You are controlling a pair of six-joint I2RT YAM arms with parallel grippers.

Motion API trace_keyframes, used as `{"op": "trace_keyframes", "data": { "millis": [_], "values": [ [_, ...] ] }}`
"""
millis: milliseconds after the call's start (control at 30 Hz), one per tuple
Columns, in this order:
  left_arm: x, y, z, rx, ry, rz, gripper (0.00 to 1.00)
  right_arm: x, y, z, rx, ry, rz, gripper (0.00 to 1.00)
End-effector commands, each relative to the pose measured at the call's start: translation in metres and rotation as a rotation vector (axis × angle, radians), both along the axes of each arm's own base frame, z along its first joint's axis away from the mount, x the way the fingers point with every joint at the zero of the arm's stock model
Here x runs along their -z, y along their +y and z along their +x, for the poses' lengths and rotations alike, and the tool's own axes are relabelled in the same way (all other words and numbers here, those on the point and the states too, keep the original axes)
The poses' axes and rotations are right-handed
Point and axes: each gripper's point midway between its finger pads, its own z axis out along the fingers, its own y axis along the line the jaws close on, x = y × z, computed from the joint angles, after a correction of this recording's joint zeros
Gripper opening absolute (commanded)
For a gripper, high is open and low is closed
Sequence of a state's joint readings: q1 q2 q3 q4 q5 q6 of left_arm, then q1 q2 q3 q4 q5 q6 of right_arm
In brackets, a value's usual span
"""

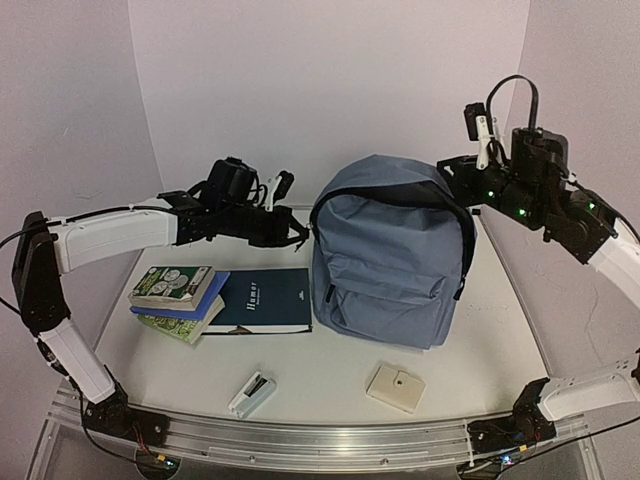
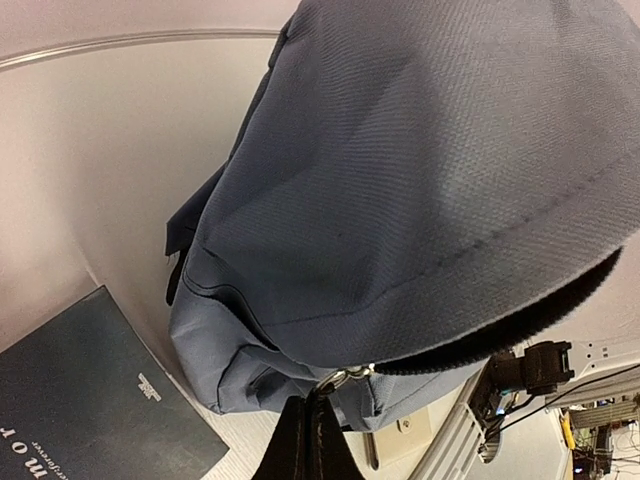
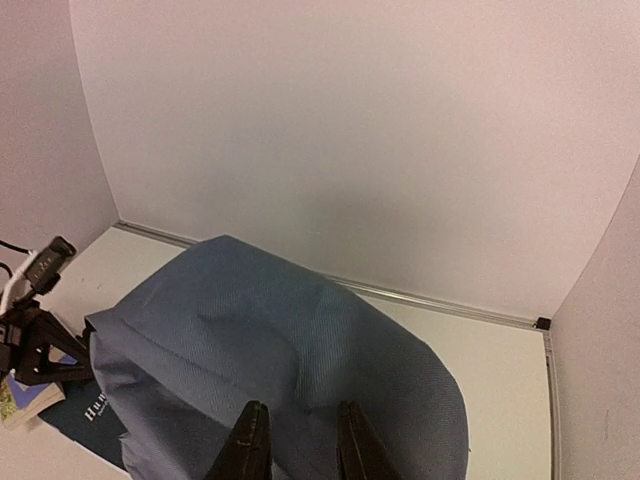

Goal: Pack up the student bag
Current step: Unzip the student bag at the center of the board.

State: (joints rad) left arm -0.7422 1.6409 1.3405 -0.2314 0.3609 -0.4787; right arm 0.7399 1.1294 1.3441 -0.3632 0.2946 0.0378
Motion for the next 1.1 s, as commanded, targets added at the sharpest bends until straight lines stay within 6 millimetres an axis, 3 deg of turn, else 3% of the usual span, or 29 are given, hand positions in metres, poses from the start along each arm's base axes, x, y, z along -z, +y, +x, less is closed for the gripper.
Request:
{"op": "trace_keyframes", "data": {
  "millis": [0,167,267,567,700,833,1067],
  "values": [
    [0.013,0.003,-0.002,-0.003,0.025,0.005,0.0,-0.007,-0.001,-0.012,-0.044,0.02,0.048,0.25],
    [0.026,0.0,-0.005,0.018,0.06,0.005,0.0,0.009,0.039,-0.047,-0.353,0.1,0.055,0.4],
    [0.028,-0.001,-0.006,0.022,0.064,-0.006,0.0,0.019,0.054,-0.06,-0.454,0.167,0.069,0.44],
    [0.059,0.0,-0.003,0.007,0.111,0.057,0.0,0.041,0.06,-0.08,-0.529,0.276,0.083,0.5],
    [0.067,-0.001,-0.003,0.012,0.123,0.065,0.0,0.058,0.051,-0.075,-0.454,0.324,0.077,0.53],
    [0.075,-0.003,-0.001,0.017,0.136,0.08,0.0,0.084,0.022,-0.055,-0.231,0.371,0.037,0.6],
    [0.076,-0.006,0.003,0.032,0.13,0.106,0.0,0.076,-0.015,-0.047,-0.024,0.338,0.075,0.78]
  ]
}}
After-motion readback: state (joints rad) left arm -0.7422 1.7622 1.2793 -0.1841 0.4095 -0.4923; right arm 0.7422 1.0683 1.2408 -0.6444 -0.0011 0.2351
